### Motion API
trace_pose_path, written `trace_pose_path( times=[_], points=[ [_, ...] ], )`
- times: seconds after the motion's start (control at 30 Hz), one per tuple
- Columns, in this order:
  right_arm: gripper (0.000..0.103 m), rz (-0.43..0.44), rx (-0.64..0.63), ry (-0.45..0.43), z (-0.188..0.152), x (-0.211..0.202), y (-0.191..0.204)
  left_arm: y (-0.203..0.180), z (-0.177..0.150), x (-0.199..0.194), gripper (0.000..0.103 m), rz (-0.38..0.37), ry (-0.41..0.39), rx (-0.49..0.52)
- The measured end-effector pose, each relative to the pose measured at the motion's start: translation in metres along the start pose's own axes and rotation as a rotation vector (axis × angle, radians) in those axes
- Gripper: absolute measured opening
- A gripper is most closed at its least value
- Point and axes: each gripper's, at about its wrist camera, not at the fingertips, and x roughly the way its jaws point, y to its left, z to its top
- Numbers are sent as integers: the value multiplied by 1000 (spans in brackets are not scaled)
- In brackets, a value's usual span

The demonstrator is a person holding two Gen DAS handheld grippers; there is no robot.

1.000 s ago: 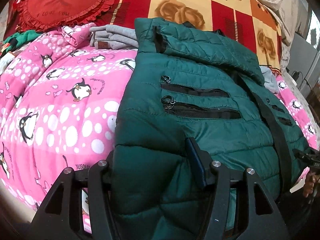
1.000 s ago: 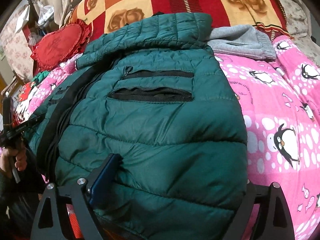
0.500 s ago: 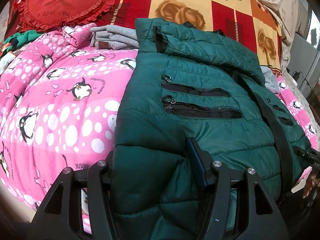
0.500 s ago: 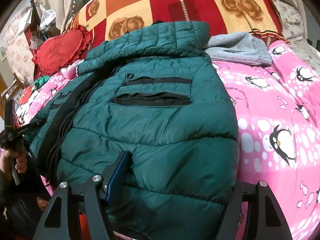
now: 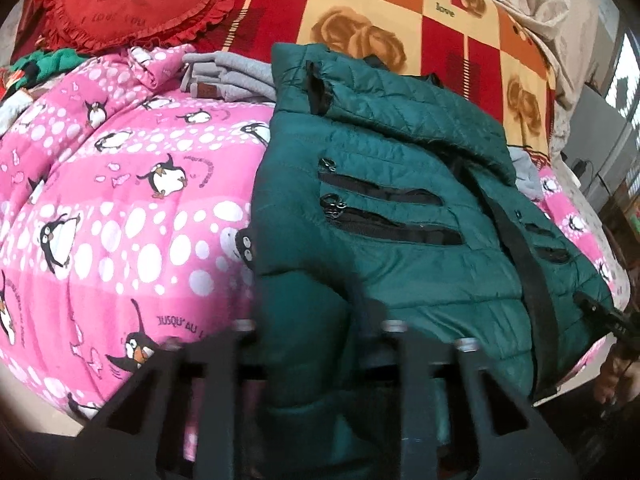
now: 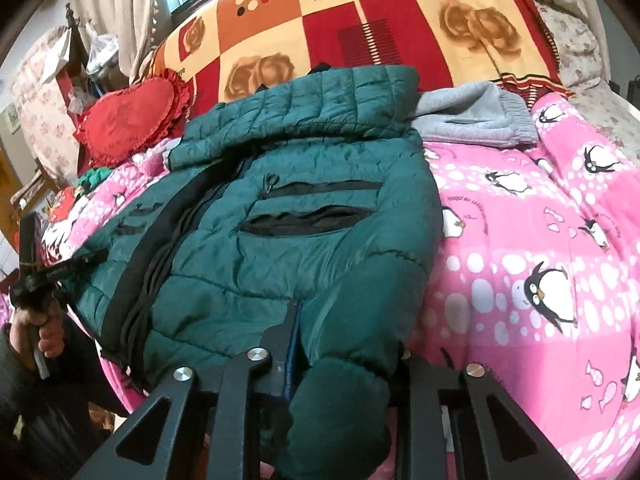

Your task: Fold large clothes

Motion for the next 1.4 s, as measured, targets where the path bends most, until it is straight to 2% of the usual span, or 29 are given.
trace_pose_path(
  times=[0.1,0.23,0.37,0.73,0.93,1.2,1.4],
  points=[
    [17,4,-7,-40,-3,-14,6,-3,-1,-10,15,3,5,19],
    [17,-21,8,-33,-16,-26,15,3,-7,-25,15,-11,32,-7],
    [17,-31,32,-30,-27,-42,22,5,-14,-45,15,-17,46,11],
    [16,68,70,-115,-52,-120,48,25,-36,-119,15,-77,27,-43],
    [16,70,67,-160,-38,-136,48,17,-34,-147,15,-113,-13,-38],
    [16,27,72,-191,-19,-127,39,21,-10,-140,15,-140,-87,-80],
    [16,-29,78,-219,10,-112,29,25,7,-134,15,-161,-183,-120]
  ],
)
